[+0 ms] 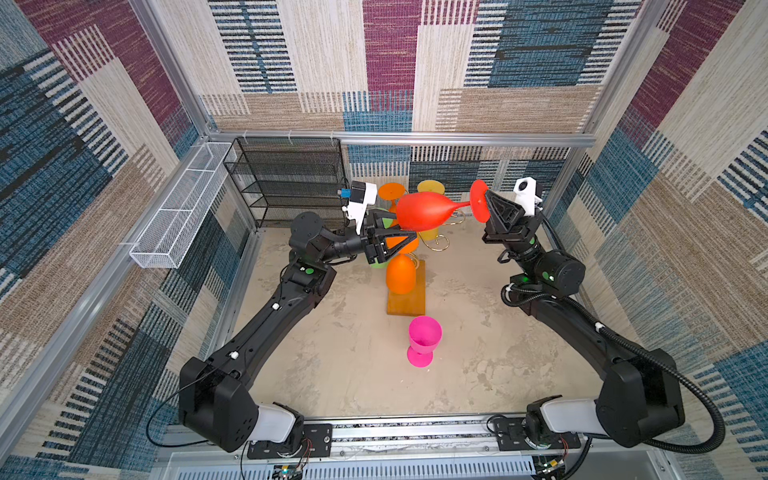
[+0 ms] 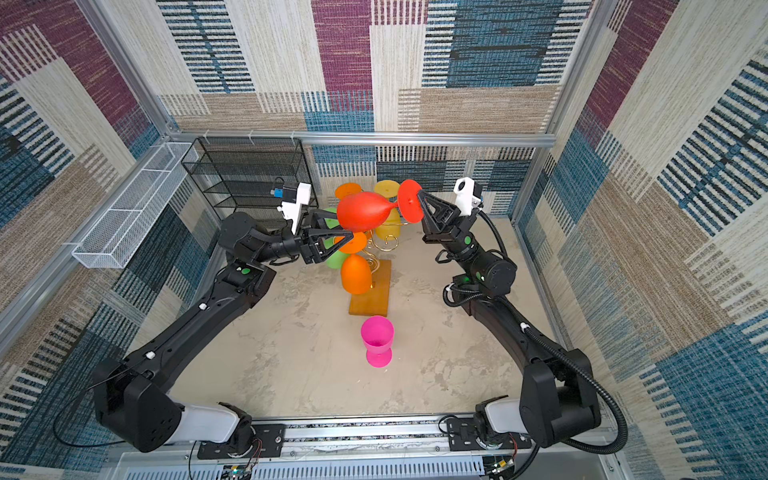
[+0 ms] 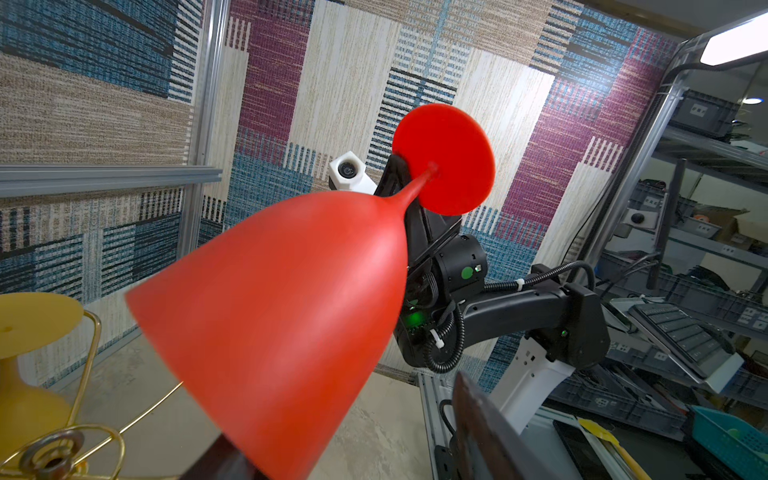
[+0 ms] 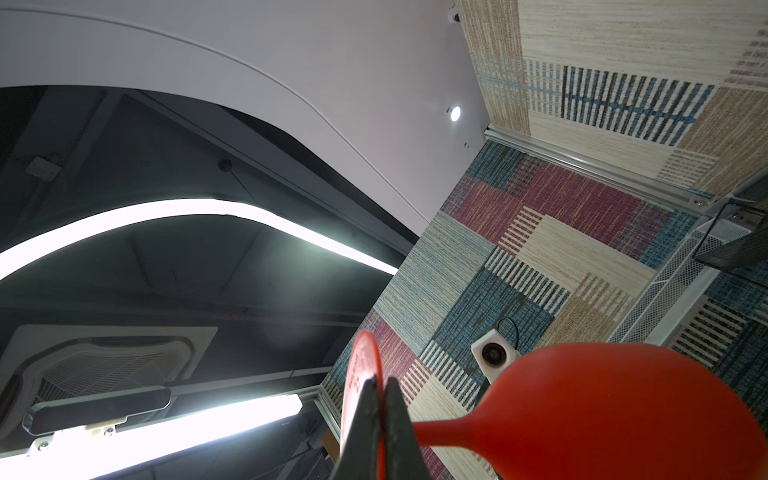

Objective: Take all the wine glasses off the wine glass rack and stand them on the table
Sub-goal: 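Close the left gripper on the red glass bowl beside the right gripper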

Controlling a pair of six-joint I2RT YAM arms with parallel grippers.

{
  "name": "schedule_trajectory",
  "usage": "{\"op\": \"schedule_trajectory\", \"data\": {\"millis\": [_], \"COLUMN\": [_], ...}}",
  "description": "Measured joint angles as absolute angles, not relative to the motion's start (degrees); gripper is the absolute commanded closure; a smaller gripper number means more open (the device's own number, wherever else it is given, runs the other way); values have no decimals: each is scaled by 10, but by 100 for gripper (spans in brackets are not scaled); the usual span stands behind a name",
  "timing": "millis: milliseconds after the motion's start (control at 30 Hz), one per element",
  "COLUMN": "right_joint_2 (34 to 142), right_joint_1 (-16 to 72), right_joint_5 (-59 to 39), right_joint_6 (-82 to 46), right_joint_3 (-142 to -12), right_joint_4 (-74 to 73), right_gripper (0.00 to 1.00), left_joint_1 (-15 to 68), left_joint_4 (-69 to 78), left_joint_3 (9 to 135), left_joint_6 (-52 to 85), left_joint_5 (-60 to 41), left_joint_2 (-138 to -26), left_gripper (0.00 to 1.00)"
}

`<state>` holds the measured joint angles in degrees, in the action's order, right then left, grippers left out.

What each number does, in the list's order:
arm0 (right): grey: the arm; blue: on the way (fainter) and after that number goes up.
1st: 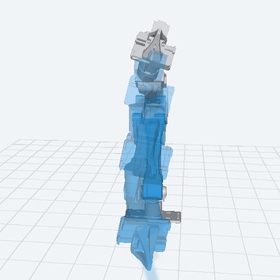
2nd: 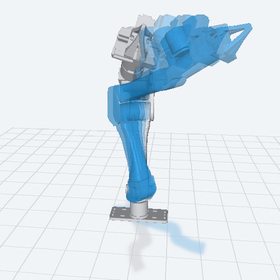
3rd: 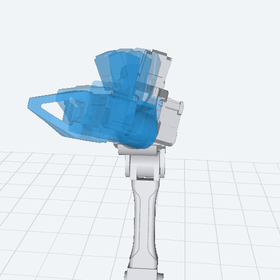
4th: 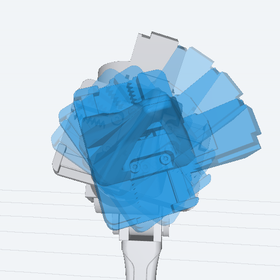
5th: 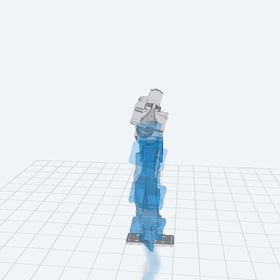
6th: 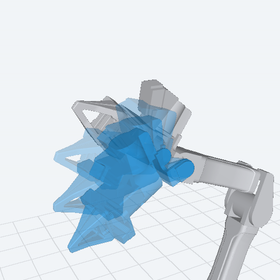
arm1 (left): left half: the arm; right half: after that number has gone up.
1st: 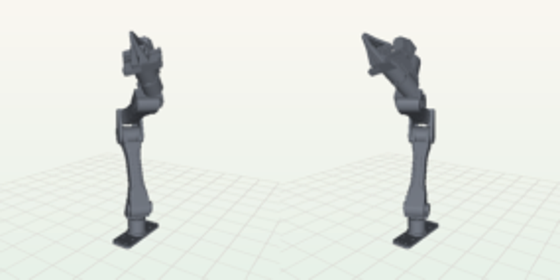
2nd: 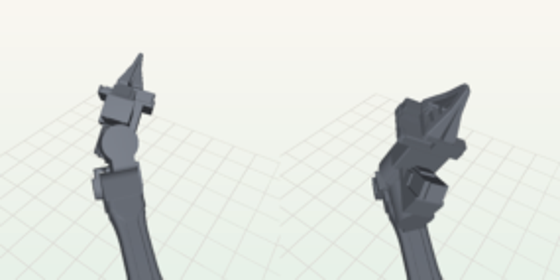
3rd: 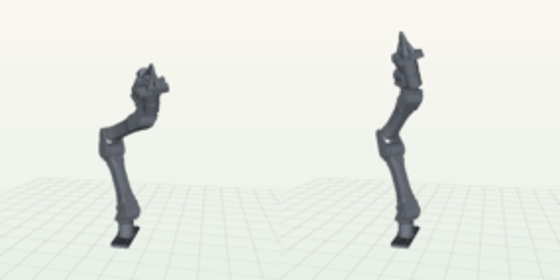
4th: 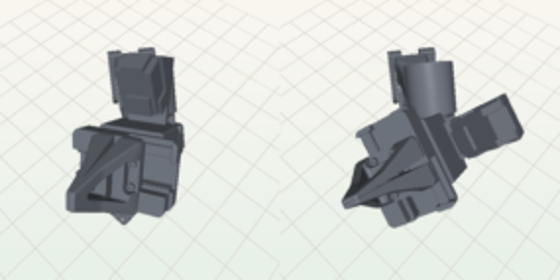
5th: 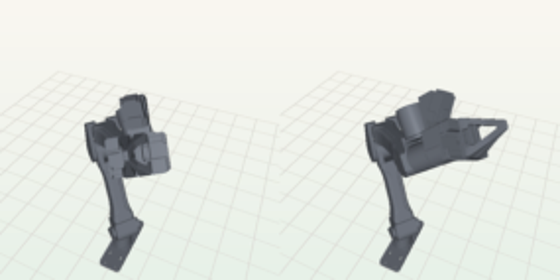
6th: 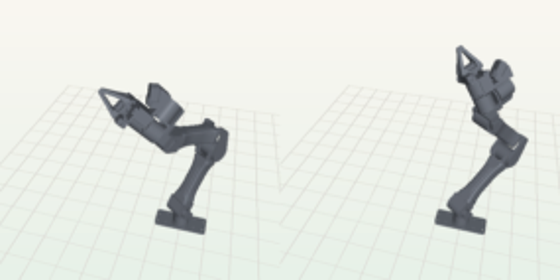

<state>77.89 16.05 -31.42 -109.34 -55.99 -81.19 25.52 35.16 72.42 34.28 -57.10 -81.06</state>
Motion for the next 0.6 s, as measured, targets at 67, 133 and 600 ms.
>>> {"op": "schedule_trajectory", "data": {"millis": [67,133,600], "right_joint_2": [779,780,796], "right_joint_1": [161,161,161], "right_joint_5": [-303,-291,-244], "right_joint_6": [-1099,-1108,-1160], "right_joint_3": [-550,-540,-502], "right_joint_4": [-813,-813,-814], "right_gripper": [100,100,88], "left_joint_1": [260,262,266], "left_joint_4": [352,352,362], "left_joint_3": [726,727,730], "left_joint_6": [348,352,375], "left_joint_5": [-572,-572,-574], "left_joint_2": [-814,-814,-812], "left_gripper": [44,47,76]}}
